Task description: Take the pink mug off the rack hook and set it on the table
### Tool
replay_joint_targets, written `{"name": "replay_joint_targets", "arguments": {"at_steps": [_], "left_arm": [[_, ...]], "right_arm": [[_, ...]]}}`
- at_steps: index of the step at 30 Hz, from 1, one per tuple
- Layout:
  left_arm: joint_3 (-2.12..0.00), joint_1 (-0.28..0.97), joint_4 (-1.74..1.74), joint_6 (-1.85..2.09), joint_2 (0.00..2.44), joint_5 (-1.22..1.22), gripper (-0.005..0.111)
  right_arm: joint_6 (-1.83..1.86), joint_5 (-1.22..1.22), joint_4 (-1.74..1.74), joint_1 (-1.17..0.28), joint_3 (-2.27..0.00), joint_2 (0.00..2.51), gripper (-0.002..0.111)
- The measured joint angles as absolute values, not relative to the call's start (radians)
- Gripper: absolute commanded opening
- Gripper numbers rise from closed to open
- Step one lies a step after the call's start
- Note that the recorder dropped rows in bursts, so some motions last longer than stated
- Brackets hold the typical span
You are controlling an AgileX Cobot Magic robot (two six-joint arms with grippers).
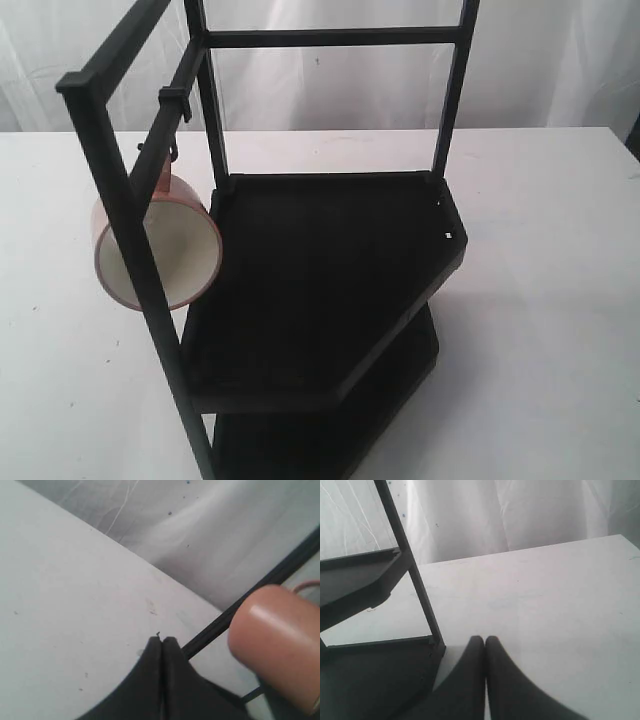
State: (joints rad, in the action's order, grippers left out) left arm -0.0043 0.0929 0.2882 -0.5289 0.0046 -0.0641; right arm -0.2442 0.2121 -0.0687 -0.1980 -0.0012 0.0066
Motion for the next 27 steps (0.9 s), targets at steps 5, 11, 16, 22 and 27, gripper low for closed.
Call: {"name": "replay_joint_targets", "arguments": {"at_steps": [5, 11, 16, 22, 27], "left_arm": [[-0.042, 0.111, 0.303, -0.746, 0.005, 0.000, 0.000], [-0.284, 0.216, 0.303, -0.619, 0.001, 0.111, 0.000], [-0.572, 0.288, 0.303, -0.307, 0.023, 0.358, 0.000], [-0.778, 0.303, 0.314, -0.060, 0.185, 0.697, 0.000], [-0.783, 0.303, 0.379, 0.111, 0.344, 0.733, 0.000]], "right_arm": [[-0.244, 0.212, -0.069, -0.198, -0.001, 0.007, 0.000], [-0.244, 0.212, -0.068, -0.198, -0.001, 0.007, 0.000], [-0.244, 0.212, -0.068, -0.198, -0.001, 0.007, 0.000], [-0.244, 0.212, -0.068, -0.198, -0.001, 0.007, 0.000], [-0.244, 0.212, -0.068, -0.198, -0.001, 0.007, 0.000]]}}
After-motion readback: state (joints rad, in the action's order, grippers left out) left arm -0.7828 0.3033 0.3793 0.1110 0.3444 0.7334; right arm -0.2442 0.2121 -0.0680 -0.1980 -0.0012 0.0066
